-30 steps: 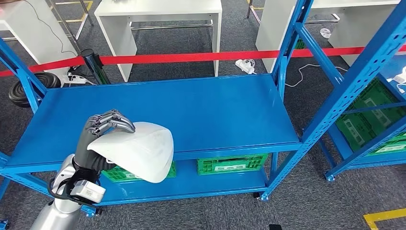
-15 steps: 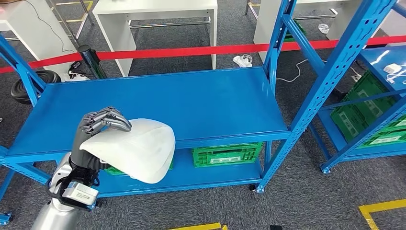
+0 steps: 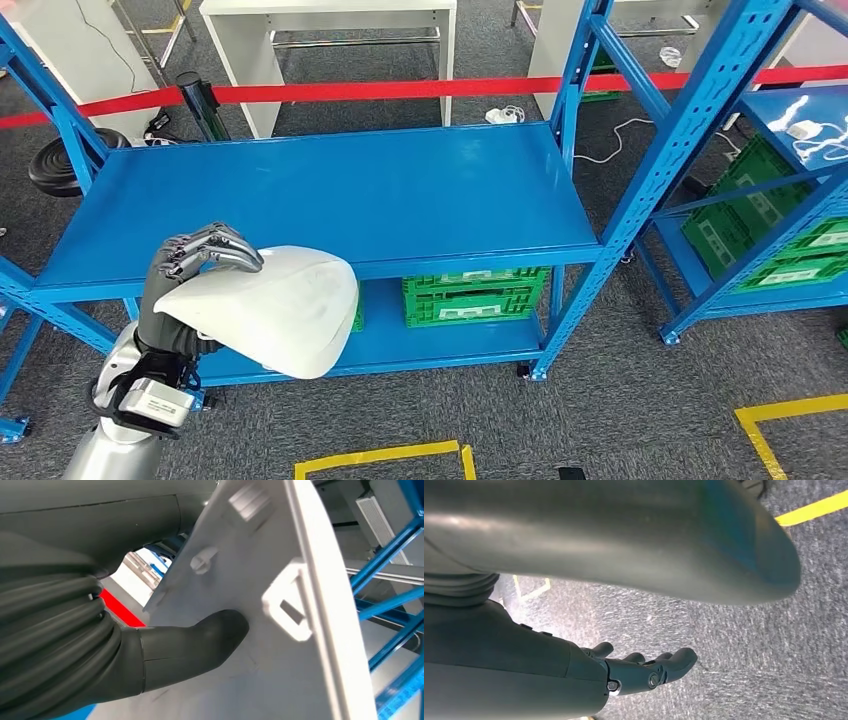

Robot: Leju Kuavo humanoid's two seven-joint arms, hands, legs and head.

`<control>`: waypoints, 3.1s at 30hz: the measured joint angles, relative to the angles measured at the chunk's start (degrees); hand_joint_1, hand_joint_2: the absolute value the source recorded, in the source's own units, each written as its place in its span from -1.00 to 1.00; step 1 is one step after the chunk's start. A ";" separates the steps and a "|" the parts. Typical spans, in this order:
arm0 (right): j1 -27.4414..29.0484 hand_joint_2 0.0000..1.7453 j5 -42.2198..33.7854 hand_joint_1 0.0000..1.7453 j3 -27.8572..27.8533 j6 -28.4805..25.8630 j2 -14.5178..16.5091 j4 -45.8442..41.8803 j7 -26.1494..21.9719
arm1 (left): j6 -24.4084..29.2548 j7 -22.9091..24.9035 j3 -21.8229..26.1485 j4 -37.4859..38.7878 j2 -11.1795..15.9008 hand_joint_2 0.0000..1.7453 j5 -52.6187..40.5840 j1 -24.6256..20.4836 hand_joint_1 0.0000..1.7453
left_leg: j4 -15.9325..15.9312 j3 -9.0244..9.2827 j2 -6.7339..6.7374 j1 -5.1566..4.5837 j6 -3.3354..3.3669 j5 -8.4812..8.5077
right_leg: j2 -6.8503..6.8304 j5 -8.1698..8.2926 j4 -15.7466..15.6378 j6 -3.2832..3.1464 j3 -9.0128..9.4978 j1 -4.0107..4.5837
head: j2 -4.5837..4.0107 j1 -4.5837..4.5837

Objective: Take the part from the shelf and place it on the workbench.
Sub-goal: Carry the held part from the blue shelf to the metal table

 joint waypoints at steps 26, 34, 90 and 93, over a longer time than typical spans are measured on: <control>-0.04 -1.00 1.40 -1.00 0.44 -0.87 -0.56 0.02 0.05 | 1.27 1.45 3.02 -3.34 0.89 1.00 0.33 4.51 1.00 | -1.57 3.46 0.02 -0.14 1.45 -2.19 | -0.22 -1.35 14.58 0.63 -11.00 0.01 | 0.00 -0.39; -0.17 -1.00 0.37 -1.00 0.34 -0.76 -0.75 0.02 -0.16 | 1.43 1.46 3.05 -3.33 1.23 1.00 0.74 4.77 1.00 | 0.41 -0.23 -0.01 -0.21 -0.91 0.11 | -0.26 0.68 -1.06 -1.56 -0.63 0.33 | 0.00 -0.35; -0.87 -1.00 3.96 -1.00 1.42 -0.26 -0.60 0.07 -4.53 | 5.26 3.45 5.58 -7.13 2.89 1.00 -3.07 8.30 1.00 | -0.56 2.16 -4.10 0.07 1.30 -1.61 | 0.57 -1.19 7.33 0.02 -5.06 -0.22 | 0.00 -1.40; -0.94 -1.00 4.28 -1.00 1.59 -1.25 -0.59 0.07 -5.34 | 5.96 3.40 5.59 -7.18 2.92 1.00 -3.13 8.25 1.00 | 0.13 1.25 -6.00 0.01 0.31 -1.42 | 3.18 1.34 -0.39 -0.19 -1.84 -0.38 | 0.00 -1.44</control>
